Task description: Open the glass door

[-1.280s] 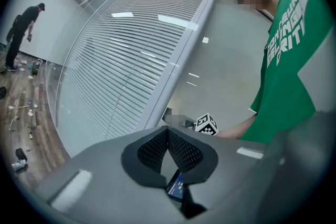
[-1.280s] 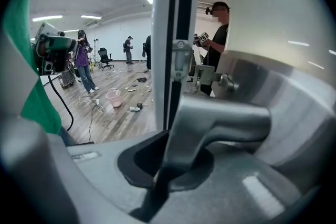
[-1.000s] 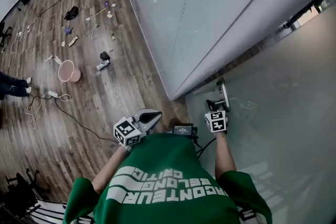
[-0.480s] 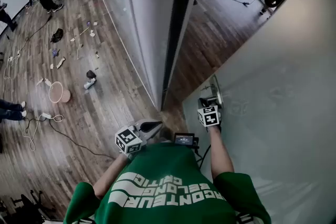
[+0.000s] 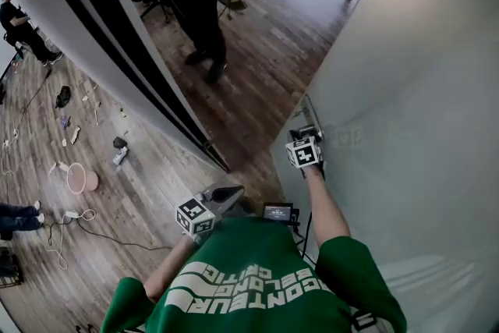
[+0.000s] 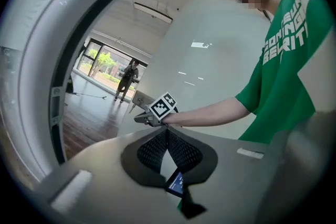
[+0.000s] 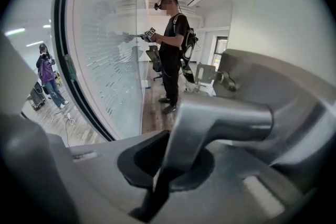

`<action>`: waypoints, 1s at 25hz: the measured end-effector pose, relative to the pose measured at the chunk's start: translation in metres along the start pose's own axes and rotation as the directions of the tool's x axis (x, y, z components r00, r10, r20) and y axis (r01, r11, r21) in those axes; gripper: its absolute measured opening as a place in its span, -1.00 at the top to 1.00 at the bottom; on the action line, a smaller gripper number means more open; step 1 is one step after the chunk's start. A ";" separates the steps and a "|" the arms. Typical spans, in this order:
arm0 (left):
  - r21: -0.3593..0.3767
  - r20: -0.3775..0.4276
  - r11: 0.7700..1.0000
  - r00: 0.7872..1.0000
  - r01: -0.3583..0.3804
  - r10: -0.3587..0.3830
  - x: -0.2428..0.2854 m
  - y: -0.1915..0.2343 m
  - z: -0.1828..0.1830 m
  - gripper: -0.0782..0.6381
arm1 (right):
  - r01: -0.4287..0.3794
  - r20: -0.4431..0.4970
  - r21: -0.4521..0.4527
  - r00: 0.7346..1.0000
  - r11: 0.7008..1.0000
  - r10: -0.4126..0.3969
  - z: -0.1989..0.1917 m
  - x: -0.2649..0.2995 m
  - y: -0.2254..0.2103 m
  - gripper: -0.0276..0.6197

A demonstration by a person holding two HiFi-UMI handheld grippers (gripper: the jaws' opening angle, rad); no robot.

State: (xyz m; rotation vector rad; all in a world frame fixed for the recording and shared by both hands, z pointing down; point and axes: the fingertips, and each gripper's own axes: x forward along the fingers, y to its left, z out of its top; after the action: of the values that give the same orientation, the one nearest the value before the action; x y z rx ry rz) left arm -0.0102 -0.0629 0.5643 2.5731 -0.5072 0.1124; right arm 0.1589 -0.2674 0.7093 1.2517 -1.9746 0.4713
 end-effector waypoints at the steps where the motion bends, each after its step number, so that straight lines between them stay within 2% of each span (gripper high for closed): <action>1: 0.006 -0.012 1.000 1.000 0.020 -0.019 0.006 -0.003 -0.001 0.77 | 0.011 -0.002 0.010 1.000 1.000 -0.011 0.001 0.000 -0.007 0.94; 5: 0.013 -0.016 0.997 0.997 0.078 -0.078 0.027 -0.014 0.003 0.77 | 0.037 -0.015 0.038 0.999 0.999 -0.037 -0.008 0.000 -0.038 0.94; 10: -0.020 -0.021 0.996 0.996 0.089 -0.089 0.048 -0.015 -0.001 0.77 | 0.073 -0.012 0.064 0.997 0.995 -0.072 -0.017 0.000 -0.068 0.94; 16: -0.015 -0.045 0.993 0.992 0.117 -0.117 0.073 -0.009 0.002 0.77 | 0.084 0.005 0.068 0.996 0.994 -0.085 -0.022 0.000 -0.089 0.94; 25: 0.067 -0.066 0.981 0.982 0.182 -0.178 0.140 0.007 0.013 0.76 | 0.125 0.022 0.090 0.992 0.988 -0.127 -0.047 -0.004 -0.138 0.94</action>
State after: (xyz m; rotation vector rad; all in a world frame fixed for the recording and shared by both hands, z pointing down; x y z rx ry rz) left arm 0.1171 -0.1215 0.5808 2.6638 -0.2507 0.1463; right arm 0.3007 -0.2985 0.7266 1.4361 -1.9018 0.4852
